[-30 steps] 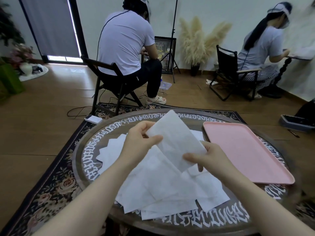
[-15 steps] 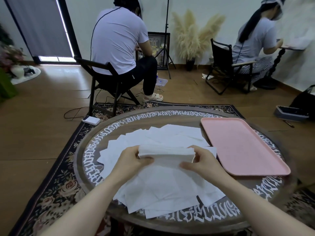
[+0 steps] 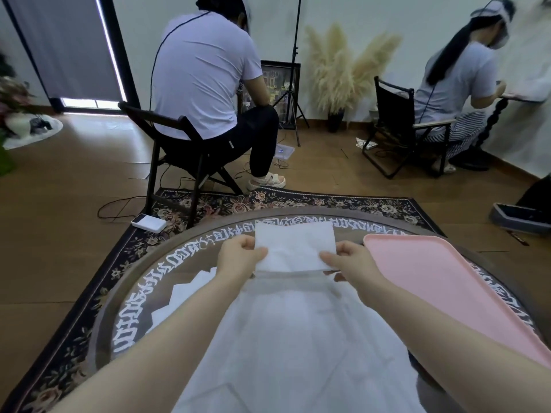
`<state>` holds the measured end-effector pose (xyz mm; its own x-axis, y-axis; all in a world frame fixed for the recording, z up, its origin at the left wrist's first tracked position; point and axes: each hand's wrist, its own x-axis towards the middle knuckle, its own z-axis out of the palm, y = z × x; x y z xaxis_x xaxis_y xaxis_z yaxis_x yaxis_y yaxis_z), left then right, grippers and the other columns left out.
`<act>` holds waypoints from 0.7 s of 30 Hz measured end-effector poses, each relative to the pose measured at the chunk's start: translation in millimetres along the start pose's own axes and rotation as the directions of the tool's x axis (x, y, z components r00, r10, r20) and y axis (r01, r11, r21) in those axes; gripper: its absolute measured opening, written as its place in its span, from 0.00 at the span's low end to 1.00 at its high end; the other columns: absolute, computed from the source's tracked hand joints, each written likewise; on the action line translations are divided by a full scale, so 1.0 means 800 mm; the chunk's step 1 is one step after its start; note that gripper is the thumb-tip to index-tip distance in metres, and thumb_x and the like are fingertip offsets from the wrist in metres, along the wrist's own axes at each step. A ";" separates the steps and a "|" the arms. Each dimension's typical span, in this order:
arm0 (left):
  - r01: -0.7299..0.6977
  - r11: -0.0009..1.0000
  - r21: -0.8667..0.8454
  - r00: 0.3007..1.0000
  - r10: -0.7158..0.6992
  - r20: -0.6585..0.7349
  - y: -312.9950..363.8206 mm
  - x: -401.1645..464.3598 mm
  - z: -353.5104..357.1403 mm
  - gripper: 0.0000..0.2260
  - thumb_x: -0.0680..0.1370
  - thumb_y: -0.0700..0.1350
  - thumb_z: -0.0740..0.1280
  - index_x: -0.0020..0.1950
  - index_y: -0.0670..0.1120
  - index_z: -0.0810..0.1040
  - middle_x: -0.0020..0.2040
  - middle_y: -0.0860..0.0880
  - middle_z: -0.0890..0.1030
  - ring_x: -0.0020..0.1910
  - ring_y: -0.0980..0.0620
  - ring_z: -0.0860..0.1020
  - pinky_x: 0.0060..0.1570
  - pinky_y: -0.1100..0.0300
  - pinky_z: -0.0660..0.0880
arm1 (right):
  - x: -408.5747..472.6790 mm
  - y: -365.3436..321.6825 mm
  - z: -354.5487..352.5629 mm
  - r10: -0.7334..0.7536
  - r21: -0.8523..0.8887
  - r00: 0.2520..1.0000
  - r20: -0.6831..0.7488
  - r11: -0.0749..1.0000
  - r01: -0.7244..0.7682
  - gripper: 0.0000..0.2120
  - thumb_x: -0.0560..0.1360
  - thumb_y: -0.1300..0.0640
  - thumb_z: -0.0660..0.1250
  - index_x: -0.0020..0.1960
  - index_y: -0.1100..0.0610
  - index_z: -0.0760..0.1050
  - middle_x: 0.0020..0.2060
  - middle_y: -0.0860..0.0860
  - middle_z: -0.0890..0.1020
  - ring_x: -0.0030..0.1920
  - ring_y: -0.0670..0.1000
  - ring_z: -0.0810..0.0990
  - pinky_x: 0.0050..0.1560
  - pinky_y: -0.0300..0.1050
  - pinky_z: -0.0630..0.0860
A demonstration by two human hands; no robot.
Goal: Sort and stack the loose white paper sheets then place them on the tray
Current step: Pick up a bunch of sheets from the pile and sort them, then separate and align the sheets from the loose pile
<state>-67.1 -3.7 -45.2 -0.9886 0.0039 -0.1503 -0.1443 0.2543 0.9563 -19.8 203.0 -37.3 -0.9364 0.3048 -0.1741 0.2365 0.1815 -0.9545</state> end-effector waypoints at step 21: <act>-0.156 0.858 0.489 0.986 0.163 0.030 -0.006 0.127 0.052 0.16 0.80 0.46 0.63 0.68 0.49 0.74 0.61 0.50 0.79 0.58 0.48 0.77 0.56 0.54 0.74 | 0.167 0.024 -0.025 -0.064 -0.682 0.998 0.013 0.729 0.055 0.10 0.77 0.47 0.68 0.52 0.53 0.74 0.47 0.48 0.78 0.49 0.51 0.77 0.48 0.47 0.75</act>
<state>-164.8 35.6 -75.7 -0.9973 0.0738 0.0002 0.0513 0.6904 0.7216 -135.6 265.8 -73.9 -0.9528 0.2808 -0.1156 0.2975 0.7869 -0.5407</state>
